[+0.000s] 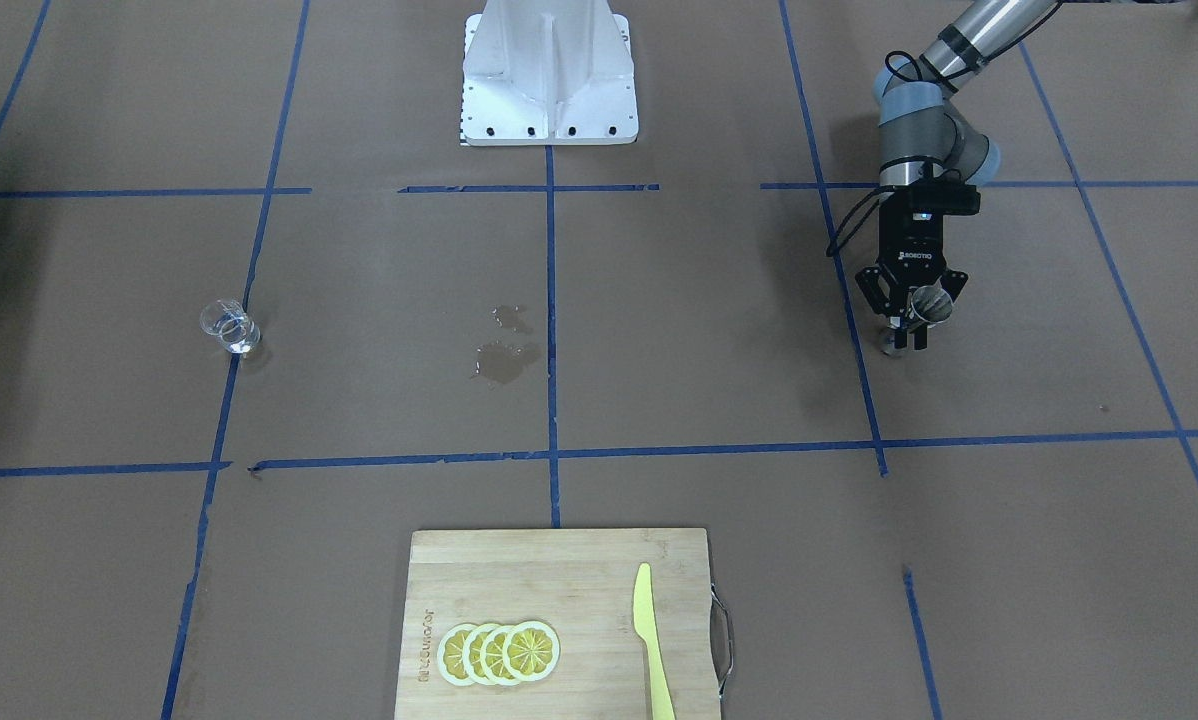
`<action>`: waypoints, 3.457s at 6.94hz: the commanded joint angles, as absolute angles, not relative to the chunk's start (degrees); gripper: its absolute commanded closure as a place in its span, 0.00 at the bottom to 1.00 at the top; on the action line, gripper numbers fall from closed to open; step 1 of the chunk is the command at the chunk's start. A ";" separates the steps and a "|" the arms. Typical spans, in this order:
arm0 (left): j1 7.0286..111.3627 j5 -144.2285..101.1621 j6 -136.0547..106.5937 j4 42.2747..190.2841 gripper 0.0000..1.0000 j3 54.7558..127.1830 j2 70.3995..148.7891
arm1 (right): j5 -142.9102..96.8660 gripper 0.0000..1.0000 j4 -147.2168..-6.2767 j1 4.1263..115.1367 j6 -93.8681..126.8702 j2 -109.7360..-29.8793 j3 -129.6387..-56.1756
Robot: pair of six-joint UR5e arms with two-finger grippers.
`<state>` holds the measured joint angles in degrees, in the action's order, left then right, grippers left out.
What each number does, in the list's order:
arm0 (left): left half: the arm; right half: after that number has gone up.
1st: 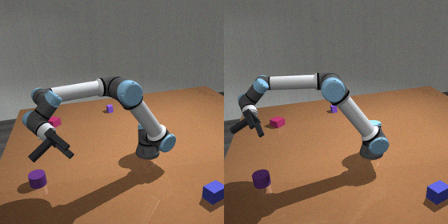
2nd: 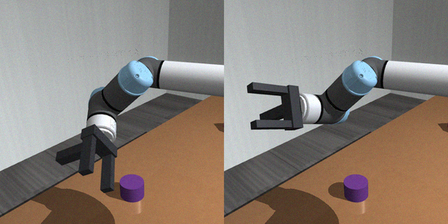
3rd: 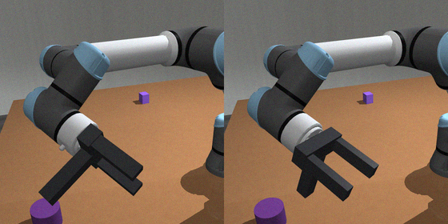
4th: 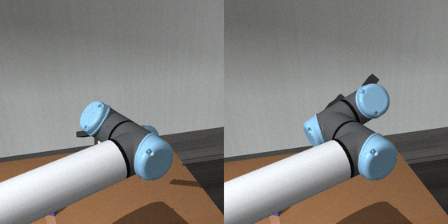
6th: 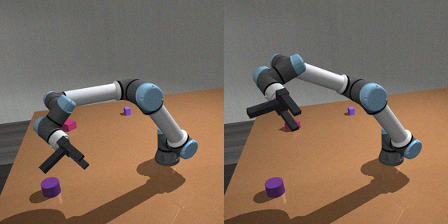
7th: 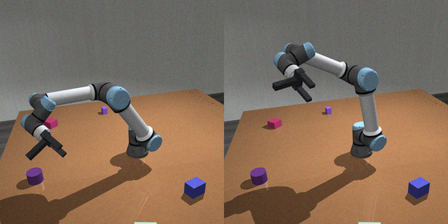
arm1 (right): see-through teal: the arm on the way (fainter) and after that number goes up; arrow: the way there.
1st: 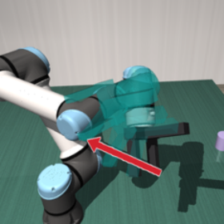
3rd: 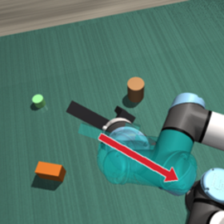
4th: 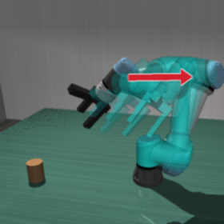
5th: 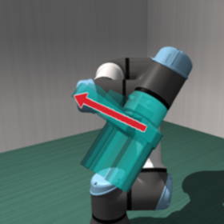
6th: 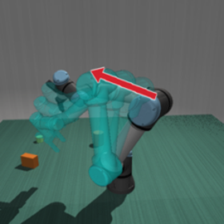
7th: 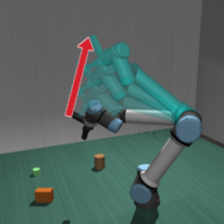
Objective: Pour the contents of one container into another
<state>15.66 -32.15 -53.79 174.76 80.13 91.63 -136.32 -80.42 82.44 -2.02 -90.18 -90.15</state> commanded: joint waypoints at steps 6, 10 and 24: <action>19.86 -41.57 -44.30 177.01 1.00 87.10 92.37 | -137.82 0.00 -58.52 77.02 20.93 -92.97 -95.00; 19.86 -41.57 -44.47 176.92 1.00 87.10 93.77 | -122.57 0.00 -31.29 60.96 56.09 -96.33 -99.89; 19.86 -41.66 -44.47 176.66 1.00 86.48 94.31 | -21.36 0.01 -36.12 3.08 76.81 -95.54 -95.98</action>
<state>19.86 -41.66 -44.47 176.62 86.49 94.31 -21.79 -36.13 3.07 76.30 -95.68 -96.57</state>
